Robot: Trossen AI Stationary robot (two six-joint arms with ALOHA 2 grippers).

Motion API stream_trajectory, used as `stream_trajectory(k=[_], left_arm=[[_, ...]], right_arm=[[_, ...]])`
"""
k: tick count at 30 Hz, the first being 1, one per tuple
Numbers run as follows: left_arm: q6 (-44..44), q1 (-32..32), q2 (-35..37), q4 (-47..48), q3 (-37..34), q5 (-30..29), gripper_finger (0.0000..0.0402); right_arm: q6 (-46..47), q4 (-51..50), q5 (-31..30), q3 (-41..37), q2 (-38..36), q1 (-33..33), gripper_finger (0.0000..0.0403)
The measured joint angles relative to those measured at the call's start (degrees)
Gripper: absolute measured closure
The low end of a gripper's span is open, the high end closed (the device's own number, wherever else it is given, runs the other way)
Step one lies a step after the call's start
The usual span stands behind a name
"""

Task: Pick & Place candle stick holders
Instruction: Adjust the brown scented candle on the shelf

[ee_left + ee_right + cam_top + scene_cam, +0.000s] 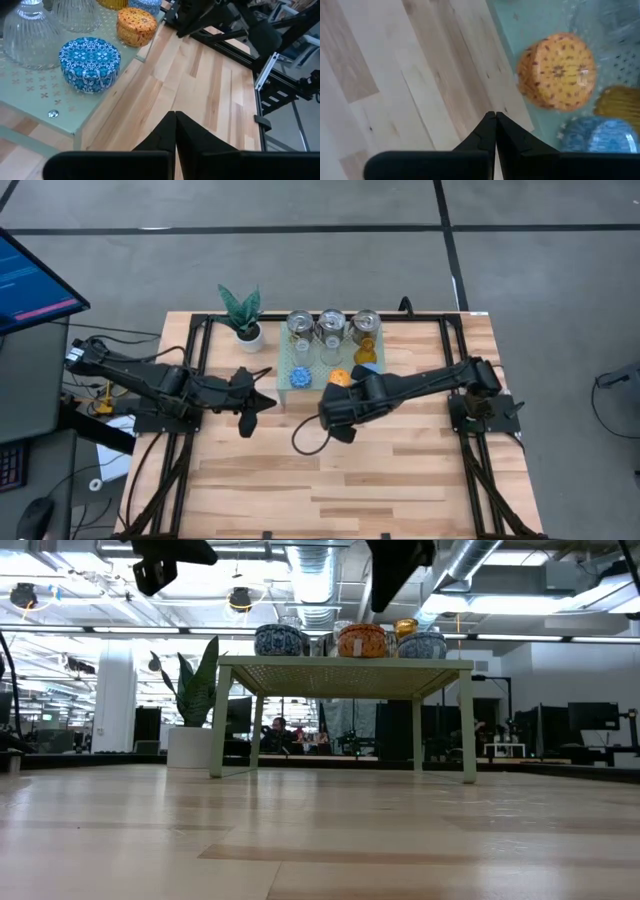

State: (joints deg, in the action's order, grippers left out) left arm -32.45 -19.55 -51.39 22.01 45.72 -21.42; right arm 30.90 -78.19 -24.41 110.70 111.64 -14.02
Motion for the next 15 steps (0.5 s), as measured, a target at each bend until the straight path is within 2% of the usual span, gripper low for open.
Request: stream_trajectory(k=[9,15], left_arm=[[0.0,0.0,0.0,-0.2,-0.2,0.0,0.0397],[0.0,0.0,0.0,-0.2,-0.2,0.0,0.0396]], right_arm=[[-3.1,0.6,-1.7,1.1,1.8,1.7,0.0403],[-6.6,5.5,-1.9,1.2,2.0,2.6,0.0403]])
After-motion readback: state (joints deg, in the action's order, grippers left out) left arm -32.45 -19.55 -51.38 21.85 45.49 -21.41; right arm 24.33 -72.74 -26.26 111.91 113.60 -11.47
